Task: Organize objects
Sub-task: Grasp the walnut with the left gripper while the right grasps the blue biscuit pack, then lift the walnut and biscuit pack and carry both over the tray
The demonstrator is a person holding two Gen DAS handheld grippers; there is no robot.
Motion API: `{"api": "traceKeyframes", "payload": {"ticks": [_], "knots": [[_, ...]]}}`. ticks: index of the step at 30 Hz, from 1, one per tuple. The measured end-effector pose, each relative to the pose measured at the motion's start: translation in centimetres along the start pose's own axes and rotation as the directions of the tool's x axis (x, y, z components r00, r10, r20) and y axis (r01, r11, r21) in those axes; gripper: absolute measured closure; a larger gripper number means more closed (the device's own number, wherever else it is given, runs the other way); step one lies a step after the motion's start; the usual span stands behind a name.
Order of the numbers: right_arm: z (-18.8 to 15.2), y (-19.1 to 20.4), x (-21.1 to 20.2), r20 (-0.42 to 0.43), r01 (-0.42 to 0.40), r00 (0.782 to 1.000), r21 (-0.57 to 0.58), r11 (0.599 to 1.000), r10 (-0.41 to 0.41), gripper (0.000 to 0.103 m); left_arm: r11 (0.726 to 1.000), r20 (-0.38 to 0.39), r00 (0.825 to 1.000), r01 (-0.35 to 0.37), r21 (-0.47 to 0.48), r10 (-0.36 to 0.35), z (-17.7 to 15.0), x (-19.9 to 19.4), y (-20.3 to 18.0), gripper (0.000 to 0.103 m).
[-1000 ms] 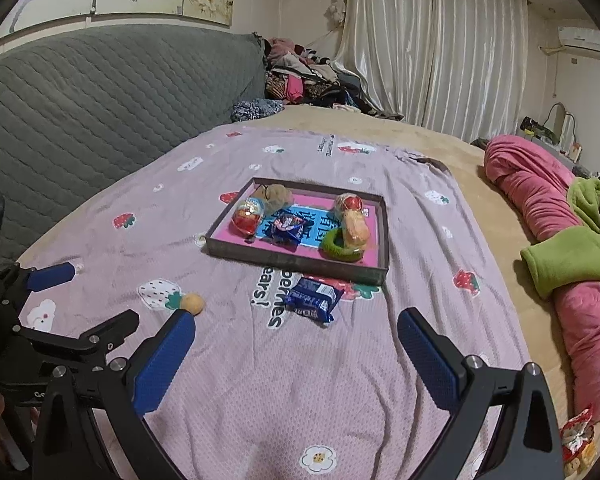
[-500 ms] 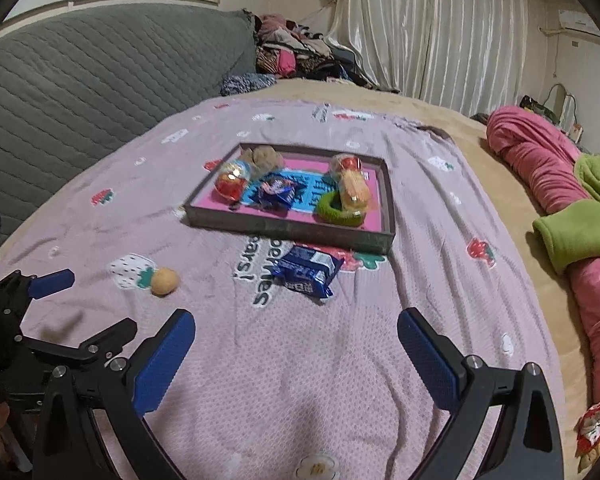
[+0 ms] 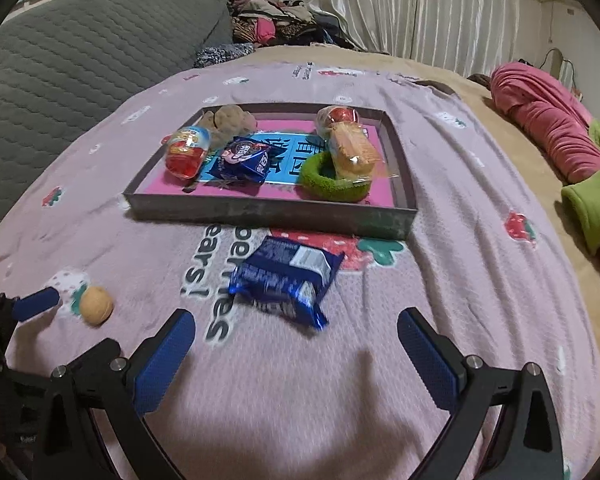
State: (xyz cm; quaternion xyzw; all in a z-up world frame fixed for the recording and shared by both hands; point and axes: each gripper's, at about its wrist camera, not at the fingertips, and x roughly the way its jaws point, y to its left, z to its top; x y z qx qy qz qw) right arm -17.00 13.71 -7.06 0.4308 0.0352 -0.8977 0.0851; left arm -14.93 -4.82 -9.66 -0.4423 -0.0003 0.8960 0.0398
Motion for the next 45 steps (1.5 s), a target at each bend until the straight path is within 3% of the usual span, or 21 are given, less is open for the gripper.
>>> {"api": "traceKeyframes", "payload": {"ticks": [4,9,13,21,28,45], "knots": [[0.7,0.3,2.0,-0.022,0.018,1.0,-0.015,1.0,-0.018,0.001,1.0,-0.014,1.0,0.005,-0.011,-0.006,0.4,1.5,0.4,0.012],[1.0,0.0,4.0,-0.039,0.021,0.999,-0.005,1.0,-0.021,0.001,1.0,-0.008,1.0,0.008,-0.018,-0.008,1.0,2.1,0.7,0.032],[1.2,-0.1,5.3,-0.051,0.021,0.998,-0.013,1.0,-0.022,0.001,1.0,-0.006,1.0,0.022,-0.022,-0.022,1.3,2.2,0.8,0.038],[1.6,-0.3,6.2,-0.056,-0.025,0.998,-0.015,1.0,0.024,0.026,0.999,-0.006,0.999,0.039,-0.011,-0.039,1.1,2.1,0.3,0.069],[1.4,-0.7,5.6,-0.023,-0.053,0.998,-0.008,0.999,0.052,0.037,0.998,-0.005,0.998,0.055,-0.023,-0.055,0.9,1.9,0.3,0.069],[2.2,-1.2,0.5,0.06,-0.082,0.995,-0.019,0.996,0.083,0.038,0.998,0.04,0.998,0.053,-0.034,-0.052,3.1,-0.4,0.1,0.069]]}}
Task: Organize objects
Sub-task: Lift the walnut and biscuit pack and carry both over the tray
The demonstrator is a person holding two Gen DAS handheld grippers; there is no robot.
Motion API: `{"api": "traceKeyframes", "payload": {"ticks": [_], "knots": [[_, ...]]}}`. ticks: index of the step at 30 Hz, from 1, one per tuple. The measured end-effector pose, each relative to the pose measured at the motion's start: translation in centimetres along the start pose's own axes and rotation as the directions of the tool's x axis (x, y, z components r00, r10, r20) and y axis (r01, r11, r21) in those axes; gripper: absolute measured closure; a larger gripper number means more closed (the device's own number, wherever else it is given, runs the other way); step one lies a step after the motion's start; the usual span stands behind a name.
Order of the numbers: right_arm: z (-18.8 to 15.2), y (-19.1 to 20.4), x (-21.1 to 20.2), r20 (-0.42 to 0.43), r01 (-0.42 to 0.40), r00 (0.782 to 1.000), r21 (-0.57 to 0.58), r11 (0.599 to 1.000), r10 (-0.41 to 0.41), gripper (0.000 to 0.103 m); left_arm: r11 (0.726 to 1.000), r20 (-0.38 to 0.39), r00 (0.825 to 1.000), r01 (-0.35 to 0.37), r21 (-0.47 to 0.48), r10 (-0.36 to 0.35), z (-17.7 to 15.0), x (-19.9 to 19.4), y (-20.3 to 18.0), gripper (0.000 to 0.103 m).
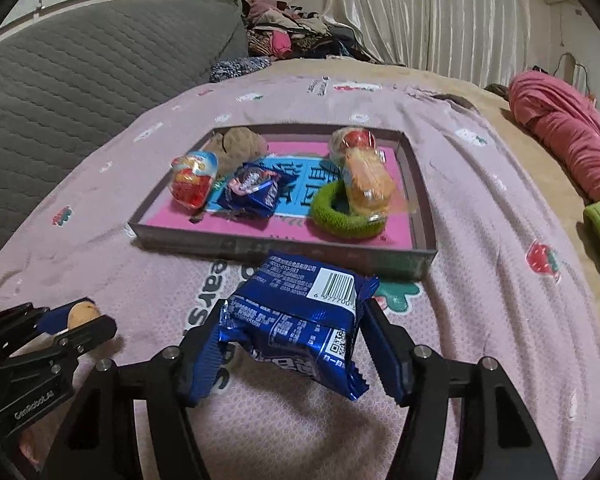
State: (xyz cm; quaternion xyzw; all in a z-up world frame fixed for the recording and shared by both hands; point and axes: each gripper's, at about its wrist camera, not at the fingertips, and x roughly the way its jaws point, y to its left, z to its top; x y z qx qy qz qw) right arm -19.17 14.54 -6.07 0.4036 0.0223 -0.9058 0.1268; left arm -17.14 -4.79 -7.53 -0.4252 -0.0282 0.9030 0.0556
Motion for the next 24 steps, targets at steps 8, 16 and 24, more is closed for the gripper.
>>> {"api": "traceKeyframes", "payload": {"ticks": [8,16,24], "knots": [[3.3,0.3,-2.7,0.05,0.011,0.999,-0.033,0.999,-0.009,0.038,1.0,0.053,0.999,-0.007,0.027,0.005,4.7,-1.6,-0.9,0.069],[8.0,0.0,-3.7,0.1,0.022,0.995,-0.057,0.998,-0.016,0.038,0.999,0.123,0.992,-0.025,0.045,0.02,10.7,-2.0,-1.5,0.069],[11.1,-0.7,-1.7,0.124,0.025,0.992,-0.066,0.997,-0.016,0.038,0.999,0.14,0.99,-0.02,0.047,0.014,14.1,1.1,-1.7,0.069]]}}
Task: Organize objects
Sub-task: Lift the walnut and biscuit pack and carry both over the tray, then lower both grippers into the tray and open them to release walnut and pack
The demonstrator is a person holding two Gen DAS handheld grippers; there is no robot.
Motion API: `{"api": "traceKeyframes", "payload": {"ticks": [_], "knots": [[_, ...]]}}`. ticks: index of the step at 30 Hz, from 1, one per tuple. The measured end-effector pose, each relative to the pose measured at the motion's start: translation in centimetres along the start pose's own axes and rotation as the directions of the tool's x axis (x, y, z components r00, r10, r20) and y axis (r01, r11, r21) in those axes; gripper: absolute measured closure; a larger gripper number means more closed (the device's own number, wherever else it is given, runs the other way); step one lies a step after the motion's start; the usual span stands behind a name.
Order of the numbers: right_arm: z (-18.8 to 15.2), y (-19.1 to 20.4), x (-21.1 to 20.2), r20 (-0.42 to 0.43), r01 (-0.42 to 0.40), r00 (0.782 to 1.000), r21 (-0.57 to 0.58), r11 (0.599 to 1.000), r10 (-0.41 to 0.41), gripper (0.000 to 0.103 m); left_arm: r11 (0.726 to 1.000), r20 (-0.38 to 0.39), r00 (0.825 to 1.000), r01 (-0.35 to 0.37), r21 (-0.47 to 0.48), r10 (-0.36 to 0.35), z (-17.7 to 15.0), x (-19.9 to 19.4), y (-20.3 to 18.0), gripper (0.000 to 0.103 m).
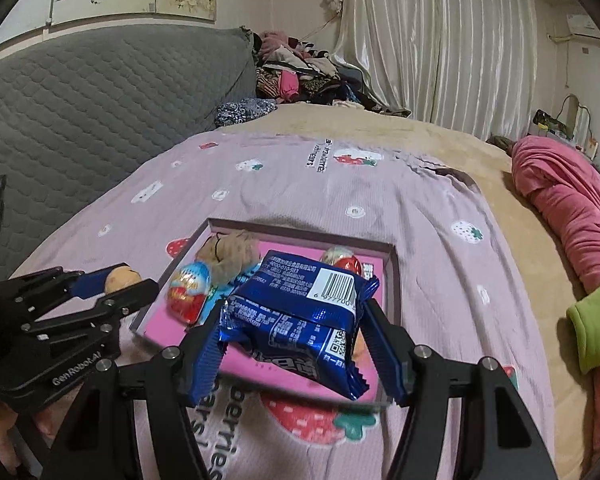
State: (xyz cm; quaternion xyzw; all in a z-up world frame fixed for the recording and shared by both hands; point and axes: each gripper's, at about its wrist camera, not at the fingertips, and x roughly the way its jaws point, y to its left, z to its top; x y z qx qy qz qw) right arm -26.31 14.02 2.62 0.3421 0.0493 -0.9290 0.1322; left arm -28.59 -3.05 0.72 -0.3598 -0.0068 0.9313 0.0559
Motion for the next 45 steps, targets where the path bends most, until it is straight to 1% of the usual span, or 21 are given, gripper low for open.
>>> {"api": "traceKeyframes", "payload": {"ticks": [5,12,17,24,34,38,44,45], "knots": [[0.3,-0.2,2.6,-0.014,-0.003,1.0,-0.006,1.0,0.003,0.038,1.0,-0.009,1.0,-0.011,0.012,0.011,0.1,3.1,-0.4,0.069],[-1.0,-0.2,6.9,-0.051,-0.017,0.999,-0.011,1.0,0.016,0.038,1.0,-0.048,0.999,-0.012,0.021,0.013,-1.8,7.2,-0.6,0.069],[-2.0,-0.1,8.9,-0.072,-0.018,0.997,-0.012,1.0,0.017,0.038,1.0,-0.06,0.998,-0.007,0.024,0.008,-2.8,8.8,-0.7,0.069],[-3.3,-0.1,10.8,-0.102,-0.012,0.995,-0.016,1.0,0.011,0.038,0.999,-0.062,0.998,-0.018,0.034,0.02,-3.5,9.6,-0.7,0.069],[-3.5,0.6,11.4,-0.098,0.028,0.995,-0.063,0.998,-0.034,0.036,0.998,-0.088,0.995,-0.048,0.041,0.052,-4.7,10.8,-0.3,0.069],[-3.6,1.0,11.6,-0.096,0.04,0.994,-0.084,0.996,-0.048,0.035,0.997,-0.082,0.995,-0.06,0.042,0.063,-4.8,10.7,-0.2,0.069],[-3.7,1.1,11.8,-0.09,0.048,0.994,-0.095,0.994,-0.057,0.035,0.998,-0.083,0.995,-0.052,0.026,0.054,-5.0,10.7,0.3,0.069],[-3.7,1.1,11.8,-0.089,0.051,0.994,-0.095,0.994,-0.059,0.035,0.998,-0.08,0.995,-0.052,0.025,0.054,-5.0,10.6,0.3,0.067]]}}
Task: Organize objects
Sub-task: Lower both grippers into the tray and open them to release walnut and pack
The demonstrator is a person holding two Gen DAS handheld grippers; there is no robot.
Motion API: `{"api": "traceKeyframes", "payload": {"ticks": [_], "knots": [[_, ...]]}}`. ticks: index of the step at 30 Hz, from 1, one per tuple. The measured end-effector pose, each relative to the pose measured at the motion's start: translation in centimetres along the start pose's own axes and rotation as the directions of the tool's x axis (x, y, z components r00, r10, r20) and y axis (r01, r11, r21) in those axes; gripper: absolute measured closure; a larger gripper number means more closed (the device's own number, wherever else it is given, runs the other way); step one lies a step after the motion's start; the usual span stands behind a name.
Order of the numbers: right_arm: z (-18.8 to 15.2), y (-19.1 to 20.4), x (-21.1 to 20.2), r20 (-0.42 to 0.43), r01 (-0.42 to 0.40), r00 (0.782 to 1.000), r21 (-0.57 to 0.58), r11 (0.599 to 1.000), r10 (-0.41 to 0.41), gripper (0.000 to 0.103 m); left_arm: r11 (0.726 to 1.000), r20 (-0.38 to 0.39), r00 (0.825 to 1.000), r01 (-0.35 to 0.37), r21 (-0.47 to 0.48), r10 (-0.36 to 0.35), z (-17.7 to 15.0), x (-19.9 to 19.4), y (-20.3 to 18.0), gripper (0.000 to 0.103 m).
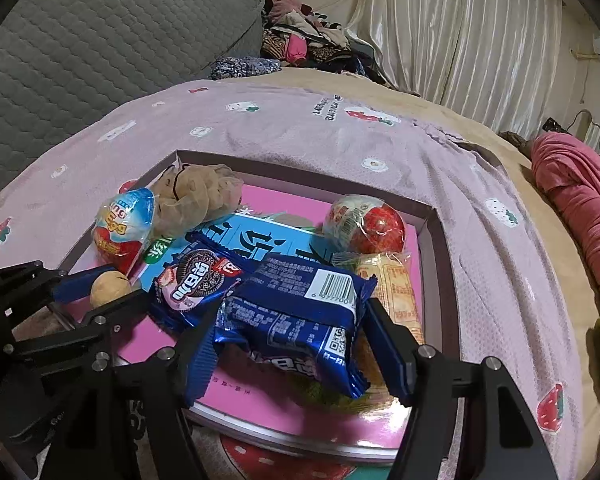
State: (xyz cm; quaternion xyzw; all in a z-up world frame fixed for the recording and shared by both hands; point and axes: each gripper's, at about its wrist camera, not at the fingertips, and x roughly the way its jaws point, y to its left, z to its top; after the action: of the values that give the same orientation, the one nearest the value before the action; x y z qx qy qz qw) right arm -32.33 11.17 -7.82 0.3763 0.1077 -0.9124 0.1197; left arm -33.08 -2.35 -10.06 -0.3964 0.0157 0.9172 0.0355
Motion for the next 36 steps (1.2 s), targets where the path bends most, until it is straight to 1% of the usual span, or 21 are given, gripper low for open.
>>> {"api": "traceKeyframes", "payload": {"ticks": [4,5,7,9,13,15,21,24,30,32,36], "knots": [[0.0,0.0,0.0,0.002,0.011,1.0,-0.005,1.0,-0.011,0.032,1.0,-0.001,1.0,0.001,-0.003,-0.001,0.0,-0.1,0.0,0.064],[0.0,0.1,0.0,0.003,0.01,1.0,-0.007,1.0,-0.01,0.03,1.0,0.001,1.0,0.002,-0.005,-0.002,0.0,-0.1,0.1,0.061],[0.0,-0.1,0.0,0.005,0.019,1.0,-0.007,1.0,-0.019,0.027,1.0,0.003,1.0,0.005,-0.008,-0.005,0.1,-0.3,0.2,0.056],[-0.1,-0.3,-0.1,0.007,0.018,1.0,-0.004,1.0,-0.018,0.027,1.0,0.004,1.0,0.001,-0.004,-0.001,0.1,-0.3,0.2,0.052],[-0.1,-0.6,-0.2,0.008,0.02,1.0,0.005,1.0,-0.021,0.025,1.0,0.007,1.0,-0.001,-0.001,0.001,-0.1,-0.5,0.3,0.049],[-0.1,-0.7,-0.2,0.01,0.022,1.0,0.009,1.0,-0.022,0.025,1.0,0.005,1.0,0.002,0.001,-0.002,-0.1,-0.6,0.3,0.041],[-0.1,-0.8,-0.4,0.012,0.026,1.0,0.014,1.0,-0.026,0.024,1.0,0.004,1.0,0.008,0.009,-0.008,-0.2,-0.8,0.1,0.036],[-0.2,-0.8,-0.5,0.012,0.029,1.0,0.012,1.0,-0.029,0.023,1.0,0.006,1.0,0.007,0.012,-0.008,-0.2,-0.9,0.1,0.03],[-0.2,-0.8,-1.0,0.013,0.031,0.999,0.014,0.999,-0.032,0.022,1.0,0.006,1.0,0.01,0.01,-0.01,-0.2,-1.4,0.1,0.028],[-0.1,-0.8,-1.3,0.016,0.037,0.999,0.015,0.999,-0.038,0.017,1.0,0.005,1.0,0.01,0.007,-0.01,-0.2,-1.5,0.1,0.026],[0.0,-1.1,-2.0,0.022,0.035,0.999,0.028,0.999,-0.036,0.014,1.0,0.005,1.0,0.004,-0.003,-0.004,-0.1,-2.0,0.3,0.025]]}}
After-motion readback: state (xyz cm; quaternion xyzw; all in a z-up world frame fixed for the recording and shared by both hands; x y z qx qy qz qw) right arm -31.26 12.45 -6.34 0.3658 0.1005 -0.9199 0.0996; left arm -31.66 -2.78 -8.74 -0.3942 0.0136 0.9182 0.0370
